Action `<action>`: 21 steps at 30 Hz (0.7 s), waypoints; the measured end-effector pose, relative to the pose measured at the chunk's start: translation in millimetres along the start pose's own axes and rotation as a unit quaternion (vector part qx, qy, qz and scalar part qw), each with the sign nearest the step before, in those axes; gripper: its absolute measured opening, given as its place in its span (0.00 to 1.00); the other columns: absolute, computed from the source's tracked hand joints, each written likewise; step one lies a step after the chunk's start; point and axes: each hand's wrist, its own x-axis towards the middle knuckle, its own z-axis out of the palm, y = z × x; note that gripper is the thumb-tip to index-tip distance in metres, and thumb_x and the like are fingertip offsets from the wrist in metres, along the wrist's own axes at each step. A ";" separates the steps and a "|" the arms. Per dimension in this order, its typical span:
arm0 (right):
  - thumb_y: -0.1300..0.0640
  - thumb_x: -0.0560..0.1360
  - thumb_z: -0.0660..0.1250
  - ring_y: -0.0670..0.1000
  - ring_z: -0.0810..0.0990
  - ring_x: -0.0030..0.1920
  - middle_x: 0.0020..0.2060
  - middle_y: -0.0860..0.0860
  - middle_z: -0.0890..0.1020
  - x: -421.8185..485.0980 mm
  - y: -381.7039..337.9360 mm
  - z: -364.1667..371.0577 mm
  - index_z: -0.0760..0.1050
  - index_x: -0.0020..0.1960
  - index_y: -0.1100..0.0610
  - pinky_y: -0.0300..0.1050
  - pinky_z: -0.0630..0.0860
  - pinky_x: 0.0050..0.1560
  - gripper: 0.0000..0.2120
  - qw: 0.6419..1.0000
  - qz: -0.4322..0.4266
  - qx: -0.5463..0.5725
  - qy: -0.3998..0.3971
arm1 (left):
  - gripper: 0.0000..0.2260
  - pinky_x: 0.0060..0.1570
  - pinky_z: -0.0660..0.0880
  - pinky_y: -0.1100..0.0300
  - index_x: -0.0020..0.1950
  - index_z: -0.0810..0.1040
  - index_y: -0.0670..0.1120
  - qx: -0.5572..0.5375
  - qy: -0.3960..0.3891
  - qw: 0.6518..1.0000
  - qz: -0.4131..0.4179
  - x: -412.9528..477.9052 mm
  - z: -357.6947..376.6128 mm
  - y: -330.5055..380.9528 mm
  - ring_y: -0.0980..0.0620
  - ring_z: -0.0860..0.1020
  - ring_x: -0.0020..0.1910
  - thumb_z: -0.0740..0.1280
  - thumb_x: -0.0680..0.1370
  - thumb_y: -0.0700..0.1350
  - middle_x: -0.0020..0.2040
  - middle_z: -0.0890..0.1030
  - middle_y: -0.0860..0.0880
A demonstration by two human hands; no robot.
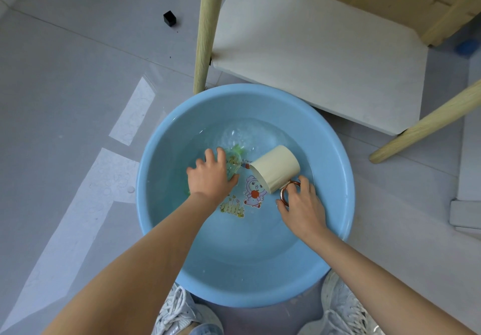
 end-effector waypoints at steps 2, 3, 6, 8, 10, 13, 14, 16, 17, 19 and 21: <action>0.54 0.70 0.74 0.64 0.76 0.54 0.59 0.64 0.73 -0.1 -0.1 0.1 0.77 0.49 0.65 0.55 0.77 0.47 0.16 1.000 0.000 -0.002 -0.002 | 0.34 0.42 0.68 0.54 0.73 0.56 0.45 -0.001 0.001 1.000 0.000 0.2 -0.2 0.2 0.44 0.75 0.52 0.58 0.76 0.65 0.64 0.68 0.44; 0.54 0.69 0.75 0.64 0.76 0.53 0.58 0.64 0.74 -0.2 -0.1 0.4 0.77 0.48 0.65 0.54 0.78 0.46 0.16 1.000 -0.001 -0.004 -0.002 | 0.33 0.43 0.69 0.53 0.73 0.56 0.45 -0.002 0.002 1.000 0.001 0.2 -0.3 0.1 0.43 0.75 0.53 0.58 0.76 0.65 0.64 0.68 0.44; 0.54 0.67 0.77 0.64 0.78 0.50 0.55 0.64 0.75 -0.5 -0.1 1.3 0.77 0.45 0.65 0.54 0.78 0.42 0.16 1.000 -0.004 -0.006 -0.005 | 0.33 0.49 0.72 0.50 0.72 0.56 0.45 -0.009 0.002 1.000 0.000 0.3 -0.1 -0.6 0.42 0.74 0.55 0.58 0.76 0.65 0.64 0.68 0.44; 0.54 0.66 0.77 0.64 0.78 0.49 0.55 0.64 0.75 -0.3 -0.5 1.3 0.77 0.45 0.65 0.53 0.78 0.41 0.16 1.000 -0.004 -0.008 -0.007 | 0.33 0.50 0.73 0.48 0.73 0.56 0.45 -0.011 0.001 1.000 -0.001 0.6 0.2 -0.7 0.41 0.74 0.57 0.58 0.76 0.65 0.65 0.67 0.43; 0.55 0.65 0.78 0.64 0.78 0.48 0.54 0.64 0.76 0.0 -1.1 1.0 0.77 0.44 0.64 0.53 0.79 0.40 0.17 1.000 -0.004 -0.011 -0.011 | 0.33 0.50 0.73 0.49 0.73 0.56 0.45 -0.012 0.001 1.000 -0.001 1.0 0.0 -0.4 0.41 0.74 0.57 0.58 0.76 0.65 0.65 0.67 0.43; 0.55 0.64 0.79 0.64 0.79 0.48 0.53 0.65 0.76 -0.6 -1.3 0.3 0.77 0.43 0.64 0.54 0.79 0.39 0.17 1.000 -0.005 -0.011 -0.014 | 0.33 0.50 0.73 0.49 0.72 0.56 0.44 -0.010 0.003 1.000 0.000 1.2 0.2 -0.1 0.41 0.74 0.57 0.58 0.76 0.65 0.65 0.68 0.43; 0.55 0.65 0.79 0.64 0.78 0.49 0.54 0.65 0.76 -0.6 -1.6 -0.3 0.77 0.44 0.64 0.54 0.79 0.40 0.17 1.000 -0.004 -0.010 -0.015 | 0.33 0.50 0.73 0.49 0.72 0.56 0.44 -0.010 0.003 1.000 0.000 1.3 0.2 -0.2 0.41 0.74 0.57 0.58 0.76 0.65 0.64 0.68 0.43; 0.55 0.68 0.77 0.64 0.77 0.53 0.57 0.64 0.75 -0.4 -1.5 -1.1 0.77 0.47 0.64 0.55 0.78 0.44 0.16 1.000 0.001 -0.008 -0.013 | 0.33 0.50 0.73 0.49 0.72 0.56 0.45 -0.010 0.001 1.000 0.000 1.5 0.5 -0.2 0.41 0.74 0.57 0.58 0.76 0.65 0.65 0.68 0.43; 0.54 0.69 0.76 0.64 0.77 0.54 0.58 0.64 0.74 -0.4 -1.5 -1.3 0.77 0.47 0.65 0.55 0.78 0.45 0.16 1.000 0.002 -0.008 -0.010 | 0.33 0.50 0.73 0.49 0.72 0.56 0.45 -0.010 0.000 1.000 0.000 1.5 0.3 -0.3 0.41 0.74 0.57 0.58 0.76 0.65 0.65 0.68 0.43; 0.54 0.69 0.75 0.64 0.76 0.56 0.59 0.65 0.74 -0.7 -1.3 -1.7 0.77 0.48 0.65 0.55 0.78 0.47 0.16 1.000 0.002 -0.008 -0.010 | 0.33 0.49 0.73 0.49 0.72 0.56 0.45 -0.010 -0.002 1.000 0.000 1.6 0.1 -0.3 0.41 0.74 0.56 0.58 0.76 0.65 0.64 0.68 0.44; 0.54 0.70 0.74 0.64 0.76 0.57 0.60 0.65 0.73 -1.0 -1.4 -1.9 0.77 0.49 0.65 0.55 0.78 0.48 0.16 1.000 0.001 -0.006 -0.011 | 0.33 0.47 0.72 0.51 0.72 0.56 0.45 -0.010 -0.001 1.000 0.000 1.4 0.0 -0.5 0.42 0.74 0.55 0.58 0.76 0.64 0.64 0.68 0.44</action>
